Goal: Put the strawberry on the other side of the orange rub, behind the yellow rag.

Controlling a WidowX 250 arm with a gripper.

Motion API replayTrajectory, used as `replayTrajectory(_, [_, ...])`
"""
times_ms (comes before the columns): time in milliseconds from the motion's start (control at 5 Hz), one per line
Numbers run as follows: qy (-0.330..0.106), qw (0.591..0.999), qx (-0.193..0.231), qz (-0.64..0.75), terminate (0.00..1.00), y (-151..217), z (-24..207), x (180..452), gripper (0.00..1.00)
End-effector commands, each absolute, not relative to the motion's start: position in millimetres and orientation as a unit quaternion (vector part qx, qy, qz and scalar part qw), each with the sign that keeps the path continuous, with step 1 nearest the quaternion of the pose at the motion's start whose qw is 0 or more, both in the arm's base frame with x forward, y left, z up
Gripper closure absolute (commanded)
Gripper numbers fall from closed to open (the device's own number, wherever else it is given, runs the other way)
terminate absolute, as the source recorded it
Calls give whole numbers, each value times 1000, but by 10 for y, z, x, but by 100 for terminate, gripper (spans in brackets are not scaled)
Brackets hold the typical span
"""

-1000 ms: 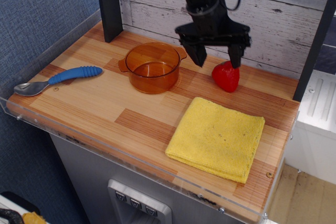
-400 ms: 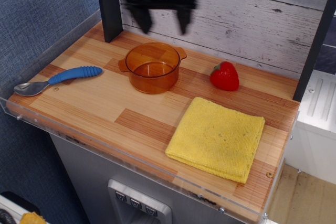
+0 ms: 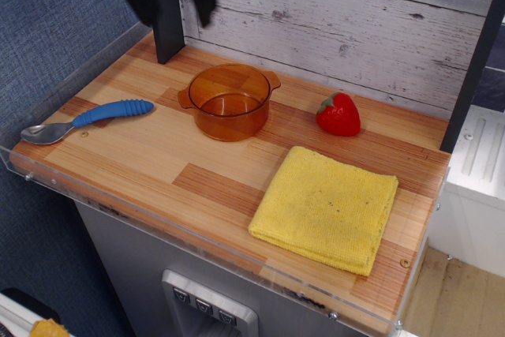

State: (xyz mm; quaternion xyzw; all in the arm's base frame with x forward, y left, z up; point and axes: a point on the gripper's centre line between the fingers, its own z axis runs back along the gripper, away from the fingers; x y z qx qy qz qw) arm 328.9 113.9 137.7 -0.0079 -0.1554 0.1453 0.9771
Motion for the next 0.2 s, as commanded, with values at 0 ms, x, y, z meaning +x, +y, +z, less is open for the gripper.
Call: replayTrajectory(0, [-188,972,3,144,100,1211,1723,3017,0])
